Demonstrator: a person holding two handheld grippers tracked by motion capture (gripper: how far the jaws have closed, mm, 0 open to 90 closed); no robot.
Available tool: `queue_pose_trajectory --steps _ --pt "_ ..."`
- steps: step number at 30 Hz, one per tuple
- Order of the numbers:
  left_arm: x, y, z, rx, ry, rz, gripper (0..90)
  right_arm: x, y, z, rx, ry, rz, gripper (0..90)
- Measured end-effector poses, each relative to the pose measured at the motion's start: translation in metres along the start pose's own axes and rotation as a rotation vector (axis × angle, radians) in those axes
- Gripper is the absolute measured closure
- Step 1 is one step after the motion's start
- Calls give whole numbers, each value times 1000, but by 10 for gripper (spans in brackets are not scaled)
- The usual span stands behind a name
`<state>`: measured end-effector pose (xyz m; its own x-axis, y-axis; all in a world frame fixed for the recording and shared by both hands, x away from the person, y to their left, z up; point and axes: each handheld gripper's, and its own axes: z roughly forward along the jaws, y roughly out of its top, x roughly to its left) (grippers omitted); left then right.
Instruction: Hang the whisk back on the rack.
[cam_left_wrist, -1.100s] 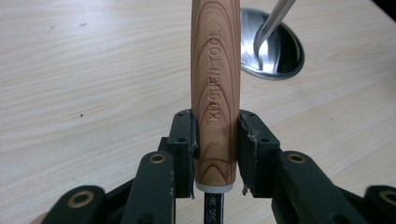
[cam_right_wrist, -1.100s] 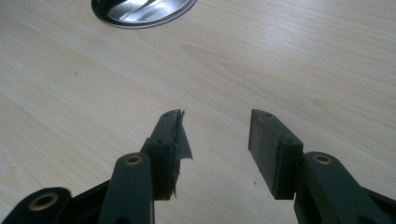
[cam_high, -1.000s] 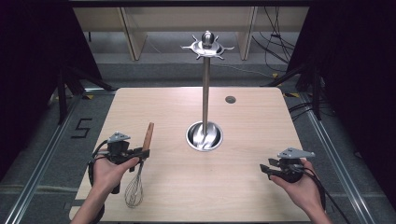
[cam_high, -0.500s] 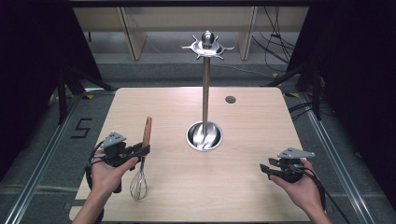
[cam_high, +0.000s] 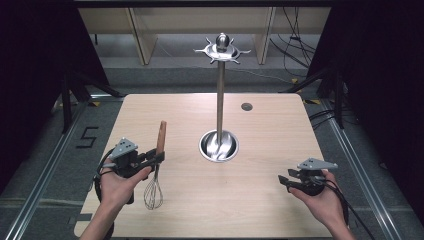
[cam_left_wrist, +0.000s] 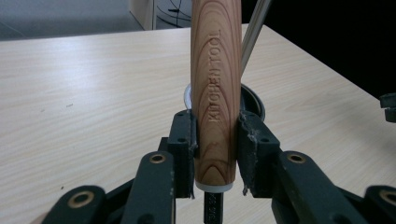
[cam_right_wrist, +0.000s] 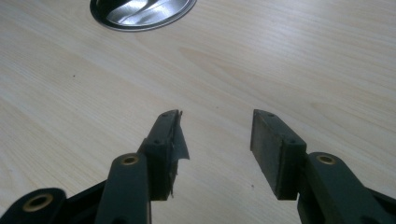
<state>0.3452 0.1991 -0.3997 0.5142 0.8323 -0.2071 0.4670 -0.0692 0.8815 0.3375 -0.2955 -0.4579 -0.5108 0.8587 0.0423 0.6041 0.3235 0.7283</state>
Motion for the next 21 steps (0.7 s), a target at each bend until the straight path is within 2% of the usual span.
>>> queue_pose_trajectory --steps 5,6,7,9,10,13,15,16,18,19,20,21 --pt "-4 5 0 -16 -4 5 677 0 0 0 -3 7 2 530" --pt "-4 6 0 -18 -8 9 678 1 1 -1 6 11 27 530" --pt "-5 8 0 -18 -10 16 677 0 0 0 -2 6 6 529" --pt "-7 10 0 -25 -8 22 678 1 1 -1 4 10 25 528" --pt "-8 11 1 -28 -9 24 678 0 0 1 -7 4 -3 527" --pt "-11 14 2 -38 -8 29 677 0 0 0 -4 5 1 524" --pt "-13 16 2 -45 -11 38 678 1 0 0 4 8 25 524" --pt "-14 17 2 -51 -12 41 678 -1 1 0 -3 7 2 524" --pt "-15 19 3 -56 -11 41 677 -1 1 0 -3 6 2 523" --pt "-16 21 3 -63 -5 58 678 -1 1 0 -4 5 1 522" --pt "-16 21 3 -63 -5 58 678 -1 1 0 -4 5 1 522" --pt "-16 22 3 -70 -7 63 678 -2 0 0 -8 -2 -19 521"
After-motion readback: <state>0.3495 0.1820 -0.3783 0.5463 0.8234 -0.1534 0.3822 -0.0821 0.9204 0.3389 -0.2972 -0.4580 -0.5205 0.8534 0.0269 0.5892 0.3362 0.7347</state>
